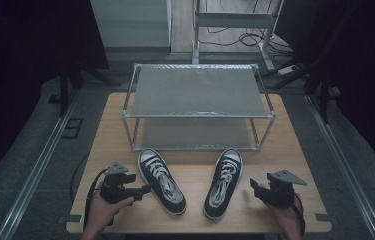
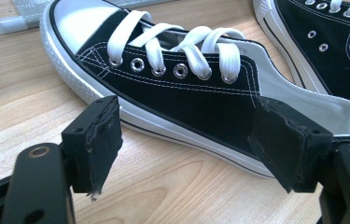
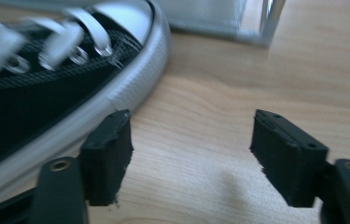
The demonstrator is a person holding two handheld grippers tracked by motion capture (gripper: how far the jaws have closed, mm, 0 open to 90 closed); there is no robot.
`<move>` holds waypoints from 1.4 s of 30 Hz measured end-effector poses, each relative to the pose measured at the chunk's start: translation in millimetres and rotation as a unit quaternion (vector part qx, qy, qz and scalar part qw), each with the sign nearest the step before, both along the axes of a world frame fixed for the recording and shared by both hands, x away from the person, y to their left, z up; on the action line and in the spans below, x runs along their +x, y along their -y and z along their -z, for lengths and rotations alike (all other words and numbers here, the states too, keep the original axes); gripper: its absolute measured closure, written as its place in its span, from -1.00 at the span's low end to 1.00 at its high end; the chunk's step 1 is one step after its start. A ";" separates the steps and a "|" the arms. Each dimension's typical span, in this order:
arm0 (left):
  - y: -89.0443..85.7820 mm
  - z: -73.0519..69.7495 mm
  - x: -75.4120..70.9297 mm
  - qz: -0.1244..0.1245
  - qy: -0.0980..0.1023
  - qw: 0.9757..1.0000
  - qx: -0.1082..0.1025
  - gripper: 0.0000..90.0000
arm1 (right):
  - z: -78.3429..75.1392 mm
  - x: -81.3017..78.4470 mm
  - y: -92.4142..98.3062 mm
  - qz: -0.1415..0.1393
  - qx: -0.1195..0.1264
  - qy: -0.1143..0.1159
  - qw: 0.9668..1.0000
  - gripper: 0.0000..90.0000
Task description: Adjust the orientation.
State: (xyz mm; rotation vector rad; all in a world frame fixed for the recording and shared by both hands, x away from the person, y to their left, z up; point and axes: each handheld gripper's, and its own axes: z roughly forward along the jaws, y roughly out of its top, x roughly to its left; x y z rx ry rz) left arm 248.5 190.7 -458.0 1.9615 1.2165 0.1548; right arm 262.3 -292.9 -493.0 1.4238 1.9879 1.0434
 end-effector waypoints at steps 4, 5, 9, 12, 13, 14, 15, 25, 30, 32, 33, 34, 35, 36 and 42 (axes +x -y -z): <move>0.0 -2.8 -1.2 0.003 0.002 1.000 -0.004 -0.46 | -15.0 -11.9 -2.6 -0.029 0.025 0.024 0.999 0.02; 0.1 -3.4 -1.4 0.003 0.002 1.000 -0.003 -0.46 | -19.8 -16.1 -4.1 -0.041 0.033 0.029 0.998 0.11; 0.0 -5.1 -1.8 0.004 0.003 1.000 -0.003 -0.46 | -39.9 -34.7 -15.4 -0.078 0.051 0.049 0.994 0.46; 0.1 -5.5 -1.8 0.004 0.002 1.000 -0.002 -0.46 | -52.1 -45.6 -29.6 -0.109 0.055 0.055 0.991 0.72; 0.4 -5.7 -2.0 0.005 0.002 1.000 -0.002 -0.46 | -54.9 -48.2 -35.5 -0.121 0.057 0.052 0.990 0.78; 0.7 -6.0 -2.2 0.006 0.001 1.000 -0.003 -0.46 | -56.5 -49.9 -40.2 -0.130 0.058 0.050 0.989 0.81; 0.9 -6.3 -2.4 0.007 0.001 1.000 -0.003 -0.46 | -58.5 -52.5 -49.0 -0.144 0.056 0.047 0.987 0.86; 0.9 -9.6 -4.6 0.012 0.003 1.000 -0.005 -0.46 | -57.0 -61.6 -121.5 -0.224 0.053 0.028 0.973 0.99; -0.1 -10.1 -4.9 0.013 0.003 1.000 -0.007 -0.46 | -46.4 -63.5 -150.6 -0.248 0.046 0.009 0.968 0.99; -0.1 -9.6 -4.3 0.013 0.002 1.000 -0.005 -0.46 | -42.6 -64.0 -159.1 -0.252 0.041 0.004 0.967 1.00; -0.1 -9.6 -4.3 0.013 0.002 1.000 -0.005 -0.46 | -42.6 -64.0 -159.1 -0.252 0.041 0.004 0.967 1.00; 0.2 -9.4 -4.3 0.012 0.001 1.000 -0.006 -0.46 | -40.8 -63.8 -162.6 -0.256 0.038 0.000 0.966 1.00; 0.2 -9.6 -4.4 0.013 0.001 1.000 -0.006 -0.46 | -37.0 -63.4 -169.6 -0.258 0.031 -0.005 0.966 1.00; 0.2 -9.6 -4.4 0.013 0.001 1.000 -0.006 -0.46 | -37.0 -63.4 -169.6 -0.258 0.031 -0.005 0.966 1.00; -0.7 -10.7 -5.1 0.011 0.001 1.000 -0.010 -0.46 | -28.6 -64.0 -185.6 -0.258 0.011 -0.010 0.966 1.00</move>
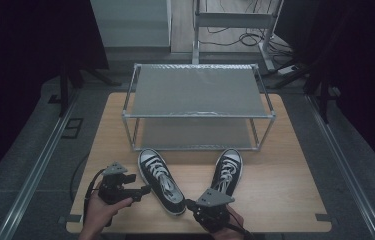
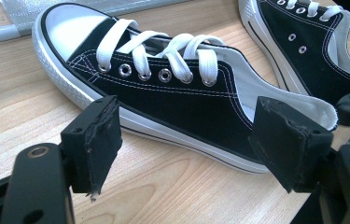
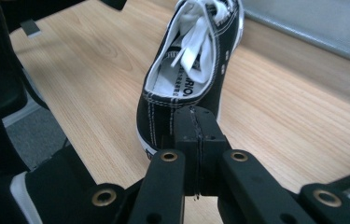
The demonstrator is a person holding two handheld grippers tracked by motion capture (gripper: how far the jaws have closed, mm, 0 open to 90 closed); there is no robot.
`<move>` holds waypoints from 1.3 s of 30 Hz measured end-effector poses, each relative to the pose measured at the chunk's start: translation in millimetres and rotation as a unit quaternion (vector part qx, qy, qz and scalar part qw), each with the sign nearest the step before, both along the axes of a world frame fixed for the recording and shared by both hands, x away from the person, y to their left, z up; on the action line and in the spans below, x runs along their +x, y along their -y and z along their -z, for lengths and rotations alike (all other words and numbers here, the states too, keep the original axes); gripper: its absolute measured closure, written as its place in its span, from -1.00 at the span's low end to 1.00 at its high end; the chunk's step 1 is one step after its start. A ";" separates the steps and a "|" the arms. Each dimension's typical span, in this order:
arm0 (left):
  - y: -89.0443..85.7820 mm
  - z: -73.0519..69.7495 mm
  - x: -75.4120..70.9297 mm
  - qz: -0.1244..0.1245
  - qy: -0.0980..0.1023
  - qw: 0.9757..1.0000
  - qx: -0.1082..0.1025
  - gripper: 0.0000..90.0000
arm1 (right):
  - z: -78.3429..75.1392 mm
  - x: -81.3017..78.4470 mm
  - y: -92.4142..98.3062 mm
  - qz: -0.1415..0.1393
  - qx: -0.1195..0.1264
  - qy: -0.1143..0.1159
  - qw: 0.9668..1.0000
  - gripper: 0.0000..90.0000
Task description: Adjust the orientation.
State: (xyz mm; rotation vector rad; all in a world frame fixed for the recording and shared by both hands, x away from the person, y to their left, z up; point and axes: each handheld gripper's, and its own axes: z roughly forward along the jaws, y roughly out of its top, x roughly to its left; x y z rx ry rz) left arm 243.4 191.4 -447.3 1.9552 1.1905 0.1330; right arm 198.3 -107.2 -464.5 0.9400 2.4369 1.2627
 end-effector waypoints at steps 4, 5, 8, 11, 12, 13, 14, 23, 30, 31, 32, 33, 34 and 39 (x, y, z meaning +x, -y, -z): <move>-0.6 -0.4 -0.4 0.001 0.001 1.000 0.001 -0.46 | 6.5 -0.1 -7.9 0.005 -0.013 0.003 1.000 1.00; -0.6 -0.4 -0.4 0.001 0.001 1.000 0.001 -0.46 | 6.5 -0.1 -7.9 0.005 -0.013 0.003 1.000 1.00; -0.9 -0.9 -0.6 0.000 0.002 1.000 0.000 -0.46 | 7.0 -1.6 -8.8 0.010 -0.014 0.006 1.000 1.00; -1.1 -1.2 -0.8 0.000 0.002 1.000 0.000 -0.46 | 7.6 -2.1 -8.8 0.013 -0.013 0.008 1.000 1.00; -1.6 -1.5 -0.8 0.000 0.003 1.000 0.001 -0.46 | 7.6 -2.0 -8.2 0.017 -0.014 0.010 1.000 1.00; -2.3 -1.8 -0.9 -0.001 0.004 1.000 0.000 -0.46 | 9.0 -0.9 -7.5 0.027 -0.030 0.016 0.999 1.00; -2.6 -1.8 -0.8 -0.001 0.004 1.000 -0.001 -0.46 | 10.7 0.1 -7.3 0.030 -0.030 0.011 0.999 1.00; -2.2 -1.0 -0.3 -0.001 0.002 1.000 0.000 -0.46 | 20.3 -3.5 -13.8 0.025 -0.033 -0.002 0.999 1.00; -3.3 -2.4 -0.9 -0.003 0.003 1.000 -0.001 -0.46 | 27.7 -11.1 -28.8 -0.013 0.012 -0.025 1.000 1.00; -3.3 -2.3 -0.9 -0.004 0.003 1.000 0.000 -0.46 | 29.7 -11.1 -32.0 -0.018 0.014 -0.027 0.999 1.00; -3.3 -2.2 -0.9 -0.004 0.003 1.000 0.000 -0.46 | 32.0 -10.9 -35.1 -0.023 0.018 -0.029 0.999 1.00; -3.3 -2.2 -0.8 -0.003 0.002 1.000 0.000 -0.46 | 34.2 -10.2 -38.4 -0.029 0.021 -0.035 0.999 1.00; -3.6 -2.3 -0.7 -0.002 0.003 1.000 0.002 -0.46 | 36.8 -9.3 -42.0 -0.034 0.021 -0.039 0.998 1.00; -6.0 -2.1 -0.2 -0.006 0.003 1.000 -0.001 -0.46 | 42.5 -5.7 -58.5 -0.062 0.038 -0.055 0.996 1.00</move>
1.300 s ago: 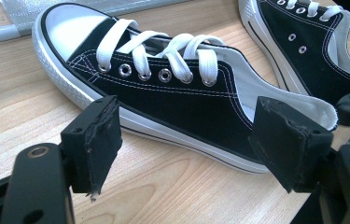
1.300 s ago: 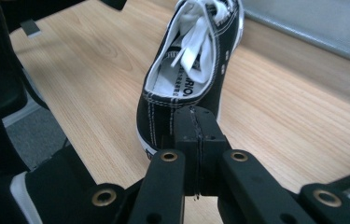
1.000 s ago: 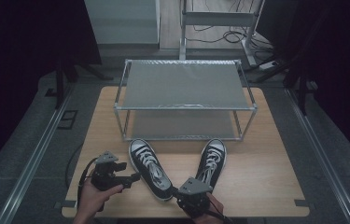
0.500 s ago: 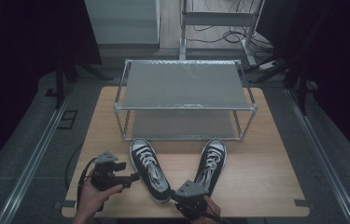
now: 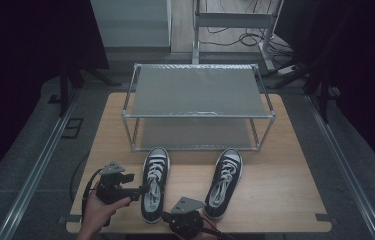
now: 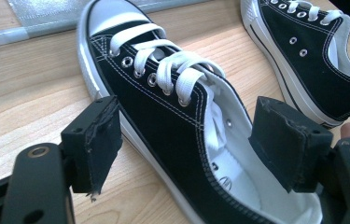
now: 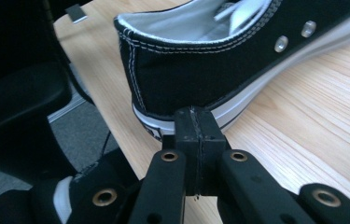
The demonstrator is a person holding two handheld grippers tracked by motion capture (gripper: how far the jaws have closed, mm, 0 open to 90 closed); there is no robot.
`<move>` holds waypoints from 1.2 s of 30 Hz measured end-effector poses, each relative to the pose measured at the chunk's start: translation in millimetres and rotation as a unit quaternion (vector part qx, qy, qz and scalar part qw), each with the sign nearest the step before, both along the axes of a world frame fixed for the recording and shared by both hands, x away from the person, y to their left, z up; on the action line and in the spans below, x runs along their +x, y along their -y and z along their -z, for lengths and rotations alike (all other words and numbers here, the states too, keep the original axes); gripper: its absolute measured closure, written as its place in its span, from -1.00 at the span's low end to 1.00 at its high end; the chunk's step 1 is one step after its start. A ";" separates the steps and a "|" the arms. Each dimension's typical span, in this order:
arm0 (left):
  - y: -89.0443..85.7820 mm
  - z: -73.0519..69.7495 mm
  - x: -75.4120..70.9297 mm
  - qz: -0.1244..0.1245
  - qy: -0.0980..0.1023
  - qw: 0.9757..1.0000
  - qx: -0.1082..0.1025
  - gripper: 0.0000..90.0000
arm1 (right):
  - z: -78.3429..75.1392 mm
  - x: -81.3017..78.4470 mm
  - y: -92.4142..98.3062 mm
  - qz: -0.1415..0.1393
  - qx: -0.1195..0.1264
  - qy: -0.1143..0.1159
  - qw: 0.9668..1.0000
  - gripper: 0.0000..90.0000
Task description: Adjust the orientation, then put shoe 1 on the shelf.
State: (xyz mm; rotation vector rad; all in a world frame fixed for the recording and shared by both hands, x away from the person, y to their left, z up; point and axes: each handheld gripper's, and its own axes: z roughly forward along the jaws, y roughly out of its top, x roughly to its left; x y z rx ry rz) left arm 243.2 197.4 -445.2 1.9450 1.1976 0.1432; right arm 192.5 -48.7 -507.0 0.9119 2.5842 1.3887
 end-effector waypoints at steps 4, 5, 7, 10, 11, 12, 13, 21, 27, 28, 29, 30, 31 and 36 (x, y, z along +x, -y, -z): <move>-3.4 0.2 0.7 -0.003 0.000 1.000 -0.002 -0.46 | 3.1 1.6 -16.0 -0.020 0.011 0.002 1.000 1.00; -4.5 0.1 0.9 -0.004 0.000 1.000 -0.002 -0.46 | 4.0 2.7 -20.5 -0.025 0.015 0.001 1.000 1.00; -7.0 0.3 1.4 -0.007 0.001 1.000 -0.004 -0.46 | 5.9 5.4 -29.7 -0.036 0.022 0.000 0.999 1.00; -9.7 0.4 1.9 -0.009 0.000 1.000 -0.006 -0.46 | 7.5 7.5 -39.6 -0.042 0.027 0.002 0.999 1.00; -12.5 0.3 2.3 -0.012 0.000 1.000 -0.007 -0.46 | 8.6 10.7 -49.4 -0.050 0.031 0.002 0.998 1.00; -12.5 0.3 2.3 -0.012 0.000 1.000 -0.007 -0.46 | 8.9 12.2 -52.0 -0.053 0.032 0.001 0.998 1.00; -15.3 -0.1 2.7 -0.013 0.001 1.000 -0.008 -0.46 | 9.3 13.8 -56.1 -0.054 0.035 -0.002 0.998 1.00; -24.7 -3.5 1.6 -0.022 0.006 1.000 -0.015 -0.46 | 7.2 18.0 -64.5 -0.056 0.037 0.001 0.998 0.92; -21.0 -3.3 1.8 -0.020 0.004 1.000 -0.011 -0.46 | -13.6 11.2 -30.7 -0.032 0.043 0.024 0.998 0.79; -19.5 -3.1 1.8 -0.019 0.003 1.000 -0.007 -0.46 | -17.9 10.2 -23.6 -0.028 0.043 0.028 0.998 0.71; -18.0 -3.1 1.8 -0.016 0.002 1.000 -0.004 -0.46 | -22.2 9.0 -16.6 -0.023 0.041 0.034 0.998 0.63; -17.1 -3.1 2.0 -0.015 0.002 1.000 -0.002 -0.46 | -26.3 8.0 -9.5 -0.019 0.043 0.040 0.998 0.59; -15.3 -3.5 2.1 -0.017 0.001 1.000 0.001 -0.47 | -29.6 7.5 -3.7 -0.016 0.045 0.043 0.998 0.53; -6.8 -7.4 2.7 -0.014 -0.001 1.000 0.021 -0.51 | -48.9 4.9 38.8 0.014 0.053 0.066 0.996 0.25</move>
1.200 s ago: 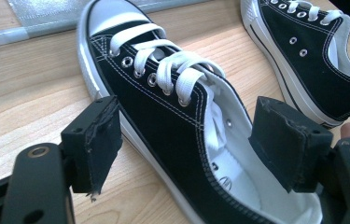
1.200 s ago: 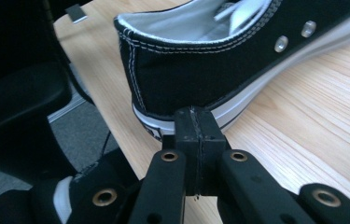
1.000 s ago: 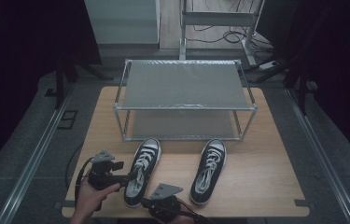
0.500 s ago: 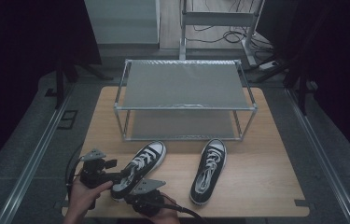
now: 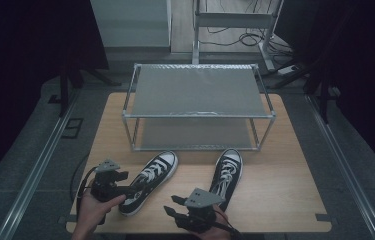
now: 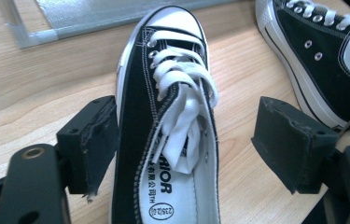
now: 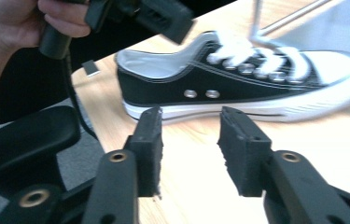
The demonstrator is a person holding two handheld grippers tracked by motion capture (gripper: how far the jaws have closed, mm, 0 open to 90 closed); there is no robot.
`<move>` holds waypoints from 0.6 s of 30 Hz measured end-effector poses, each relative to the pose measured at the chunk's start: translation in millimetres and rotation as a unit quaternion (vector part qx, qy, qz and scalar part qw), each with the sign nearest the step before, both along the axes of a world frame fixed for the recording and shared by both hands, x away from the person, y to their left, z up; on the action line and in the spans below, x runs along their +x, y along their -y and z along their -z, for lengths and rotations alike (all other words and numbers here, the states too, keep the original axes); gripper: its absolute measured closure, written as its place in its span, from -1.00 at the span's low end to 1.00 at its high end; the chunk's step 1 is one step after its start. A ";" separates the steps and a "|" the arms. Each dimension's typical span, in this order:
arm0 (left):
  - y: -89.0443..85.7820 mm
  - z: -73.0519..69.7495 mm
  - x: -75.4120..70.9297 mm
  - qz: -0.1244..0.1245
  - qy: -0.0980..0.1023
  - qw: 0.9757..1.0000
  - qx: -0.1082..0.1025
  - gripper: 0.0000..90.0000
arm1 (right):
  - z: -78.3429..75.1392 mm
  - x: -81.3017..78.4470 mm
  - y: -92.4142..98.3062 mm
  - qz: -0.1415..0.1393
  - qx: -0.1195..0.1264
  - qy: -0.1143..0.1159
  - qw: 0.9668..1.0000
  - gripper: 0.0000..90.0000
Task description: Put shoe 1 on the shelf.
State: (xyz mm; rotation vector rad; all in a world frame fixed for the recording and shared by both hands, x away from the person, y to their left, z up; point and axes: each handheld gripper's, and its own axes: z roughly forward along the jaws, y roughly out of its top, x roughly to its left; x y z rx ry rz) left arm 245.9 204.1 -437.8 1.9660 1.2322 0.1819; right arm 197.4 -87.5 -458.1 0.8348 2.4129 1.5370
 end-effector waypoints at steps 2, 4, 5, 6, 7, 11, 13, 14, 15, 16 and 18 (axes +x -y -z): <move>3.2 -1.2 1.4 0.003 -0.001 1.000 0.006 -0.52 | -3.8 -0.2 13.7 0.008 0.003 0.005 1.000 0.20; 5.7 -2.2 3.7 0.005 -0.003 1.000 0.008 -0.52 | -6.9 0.4 28.4 0.020 0.007 0.008 1.000 0.18; 6.7 -2.7 5.0 0.005 -0.002 1.000 0.009 -0.52 | -7.9 1.2 35.5 0.026 0.009 0.009 1.000 0.16; 7.7 -3.0 6.1 0.005 -0.003 1.000 0.010 -0.53 | -8.6 2.2 42.4 0.031 0.011 0.009 0.999 0.15; 8.5 -3.1 7.0 0.008 -0.004 1.000 0.014 -0.53 | -9.2 3.3 48.9 0.038 0.013 0.010 0.999 0.14; 10.0 -2.8 9.6 0.011 -0.010 1.000 0.026 -0.53 | -9.9 6.6 64.9 0.052 0.015 0.006 0.999 0.12; 11.7 -2.4 11.8 0.016 -0.014 0.999 0.034 -0.55 | -9.6 9.2 72.8 0.064 0.017 0.005 0.998 0.11; 12.9 -1.8 14.0 0.019 -0.018 0.999 0.039 -0.56 | -9.7 9.8 74.9 0.068 0.019 0.004 0.998 0.11; 14.0 -1.2 15.6 0.020 -0.020 0.999 0.041 -0.56 | -10.0 10.7 77.8 0.072 0.021 0.002 0.997 0.10; 16.9 0.8 20.3 0.027 -0.028 0.998 0.048 -0.58 | -10.0 11.4 80.9 0.078 0.023 0.004 0.997 0.09; 20.9 3.1 24.6 0.030 -0.033 0.997 0.061 -0.60 | -9.7 11.6 83.1 0.082 0.024 0.003 0.996 0.09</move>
